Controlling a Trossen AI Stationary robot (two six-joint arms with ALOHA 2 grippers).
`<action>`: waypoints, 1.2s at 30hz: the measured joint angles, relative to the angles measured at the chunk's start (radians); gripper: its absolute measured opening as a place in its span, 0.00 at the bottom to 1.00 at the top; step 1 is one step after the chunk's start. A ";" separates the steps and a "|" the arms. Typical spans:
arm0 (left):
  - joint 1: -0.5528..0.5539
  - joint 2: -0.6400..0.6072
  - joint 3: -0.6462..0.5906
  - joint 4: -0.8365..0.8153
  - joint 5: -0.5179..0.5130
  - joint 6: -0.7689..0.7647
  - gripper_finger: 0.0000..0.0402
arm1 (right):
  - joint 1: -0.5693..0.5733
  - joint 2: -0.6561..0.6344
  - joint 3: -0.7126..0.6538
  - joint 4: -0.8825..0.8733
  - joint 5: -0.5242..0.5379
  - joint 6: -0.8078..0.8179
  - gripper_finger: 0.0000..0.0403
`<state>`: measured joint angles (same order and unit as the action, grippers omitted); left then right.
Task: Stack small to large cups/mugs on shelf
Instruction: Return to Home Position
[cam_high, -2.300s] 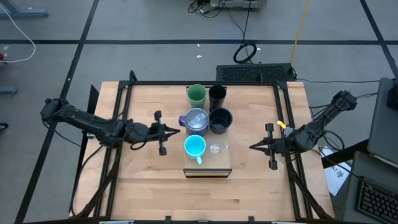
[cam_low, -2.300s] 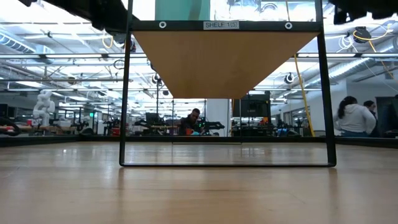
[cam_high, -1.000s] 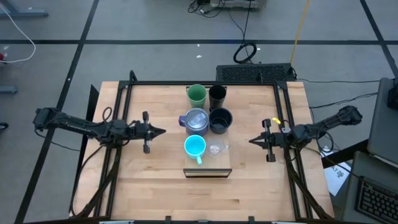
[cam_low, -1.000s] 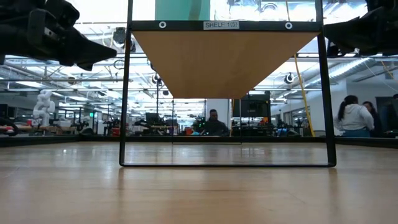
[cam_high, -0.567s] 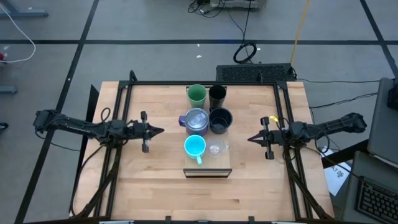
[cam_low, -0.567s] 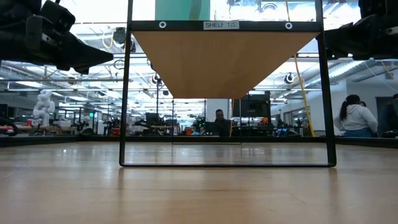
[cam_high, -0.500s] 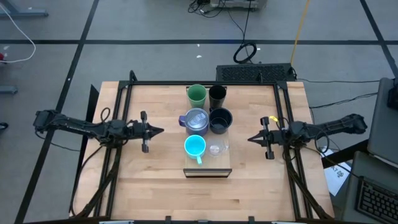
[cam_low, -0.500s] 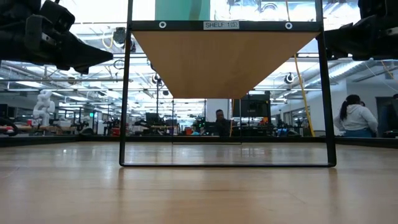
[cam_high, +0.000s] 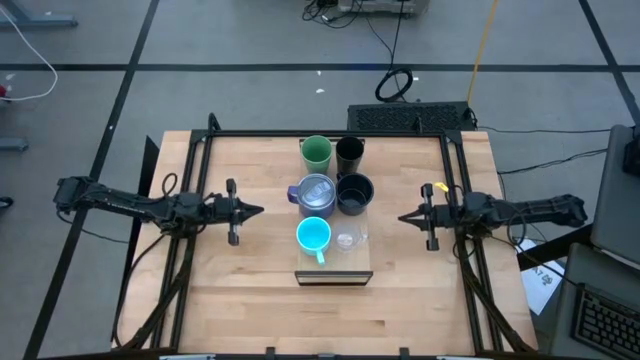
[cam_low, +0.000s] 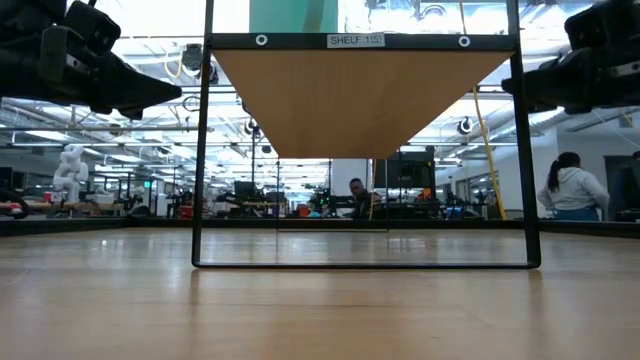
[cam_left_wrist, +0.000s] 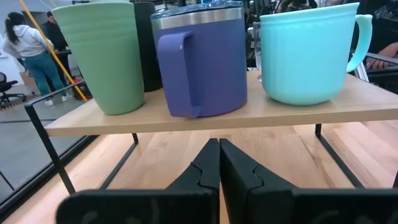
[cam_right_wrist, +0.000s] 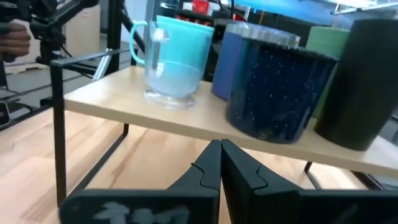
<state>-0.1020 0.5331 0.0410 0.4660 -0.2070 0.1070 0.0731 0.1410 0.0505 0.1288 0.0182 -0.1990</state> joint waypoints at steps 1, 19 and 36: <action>0.000 0.000 0.000 0.000 0.000 0.000 0.01 | 0.000 -0.013 0.000 -0.007 -0.004 -0.001 0.00; 0.000 0.000 0.000 0.000 0.000 0.004 0.01 | 0.000 -0.138 -0.001 -0.099 -0.023 -0.033 0.00; 0.000 -0.062 0.001 -0.087 0.024 -0.011 0.01 | 0.000 -0.138 -0.001 -0.095 -0.020 0.003 0.00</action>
<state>-0.1020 0.4714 0.0422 0.3787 -0.1827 0.0957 0.0727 0.0029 0.0494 0.0338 -0.0013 -0.1955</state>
